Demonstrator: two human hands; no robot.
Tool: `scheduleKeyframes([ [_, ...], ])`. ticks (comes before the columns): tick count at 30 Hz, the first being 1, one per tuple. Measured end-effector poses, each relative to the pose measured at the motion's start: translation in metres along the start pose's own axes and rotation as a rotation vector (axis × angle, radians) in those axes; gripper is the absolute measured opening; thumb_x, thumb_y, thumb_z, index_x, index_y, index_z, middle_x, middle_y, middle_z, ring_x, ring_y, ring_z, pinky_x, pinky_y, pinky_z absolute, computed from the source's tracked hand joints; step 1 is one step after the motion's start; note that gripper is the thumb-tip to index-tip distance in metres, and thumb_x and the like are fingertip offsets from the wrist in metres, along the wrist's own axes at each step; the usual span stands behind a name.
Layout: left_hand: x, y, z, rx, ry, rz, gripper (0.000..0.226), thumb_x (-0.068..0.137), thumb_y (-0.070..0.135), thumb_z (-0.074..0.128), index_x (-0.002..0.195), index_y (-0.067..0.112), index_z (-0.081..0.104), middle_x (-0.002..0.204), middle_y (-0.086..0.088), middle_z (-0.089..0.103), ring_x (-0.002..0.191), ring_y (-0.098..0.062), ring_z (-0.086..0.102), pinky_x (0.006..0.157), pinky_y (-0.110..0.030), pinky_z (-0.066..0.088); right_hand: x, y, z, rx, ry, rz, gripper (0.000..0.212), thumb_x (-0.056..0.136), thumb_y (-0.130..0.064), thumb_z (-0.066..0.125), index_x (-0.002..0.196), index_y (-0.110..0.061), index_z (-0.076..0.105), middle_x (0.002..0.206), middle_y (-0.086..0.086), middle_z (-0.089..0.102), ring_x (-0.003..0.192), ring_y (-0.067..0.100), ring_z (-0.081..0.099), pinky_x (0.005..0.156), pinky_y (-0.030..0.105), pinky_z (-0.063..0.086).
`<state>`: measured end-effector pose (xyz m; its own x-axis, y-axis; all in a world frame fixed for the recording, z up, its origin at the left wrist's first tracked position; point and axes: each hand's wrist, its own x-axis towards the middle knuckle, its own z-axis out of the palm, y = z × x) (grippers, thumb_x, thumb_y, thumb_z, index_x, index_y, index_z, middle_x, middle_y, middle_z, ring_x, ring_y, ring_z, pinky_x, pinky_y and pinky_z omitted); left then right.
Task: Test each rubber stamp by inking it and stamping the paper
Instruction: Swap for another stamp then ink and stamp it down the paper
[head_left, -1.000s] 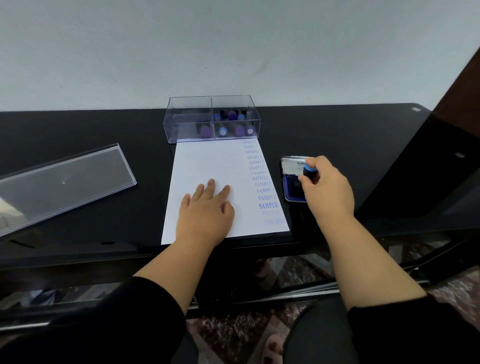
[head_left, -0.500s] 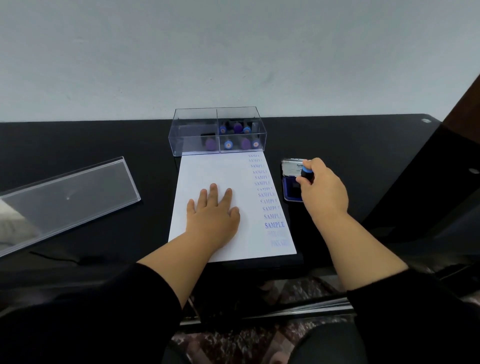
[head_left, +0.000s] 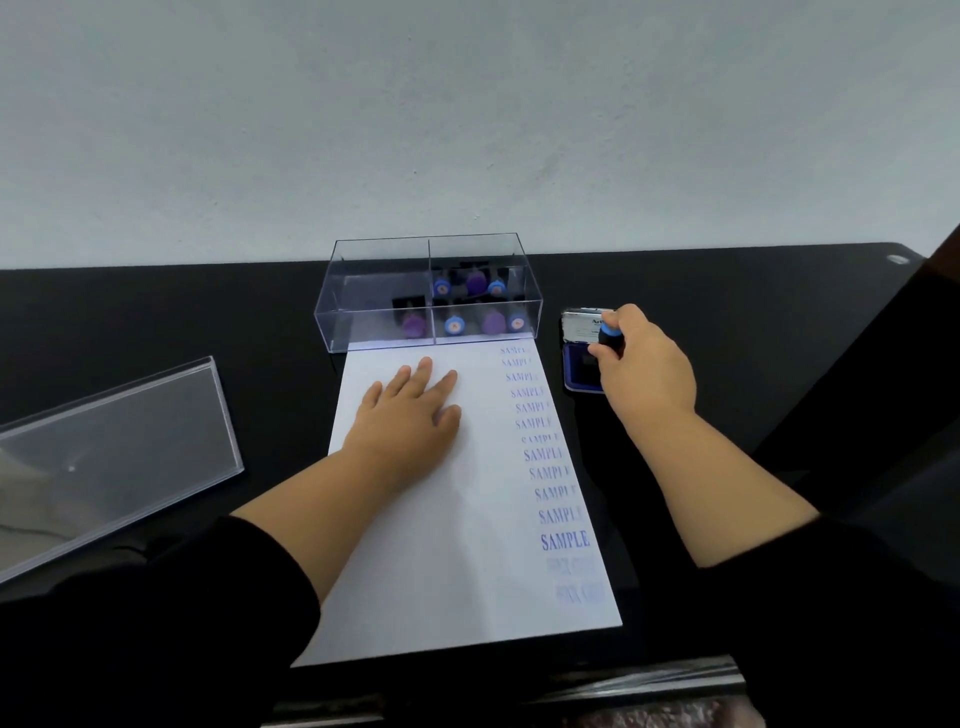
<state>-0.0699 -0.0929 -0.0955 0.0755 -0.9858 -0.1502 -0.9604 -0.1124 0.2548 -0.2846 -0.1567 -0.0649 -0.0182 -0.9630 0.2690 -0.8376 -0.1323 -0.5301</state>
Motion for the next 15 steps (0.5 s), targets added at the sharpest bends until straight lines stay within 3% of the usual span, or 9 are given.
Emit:
scheduleKeyframes([
  [15, 0.011, -0.008, 0.001, -0.031, 0.083, -0.027, 0.050, 0.102, 0.036, 0.023, 0.151, 0.035, 0.014, 0.160, 0.007, 0.000, 0.147, -0.010, -0.002, 0.117, -0.031, -0.004, 0.015, -0.010, 0.005, 0.040, -0.005, -0.008, 0.028, 0.094, -0.022, 0.052, 0.122, -0.018, 0.048, 0.114, 0.005, 0.058, 0.094, 0.023, 0.057, 0.071, 0.037, 0.048],
])
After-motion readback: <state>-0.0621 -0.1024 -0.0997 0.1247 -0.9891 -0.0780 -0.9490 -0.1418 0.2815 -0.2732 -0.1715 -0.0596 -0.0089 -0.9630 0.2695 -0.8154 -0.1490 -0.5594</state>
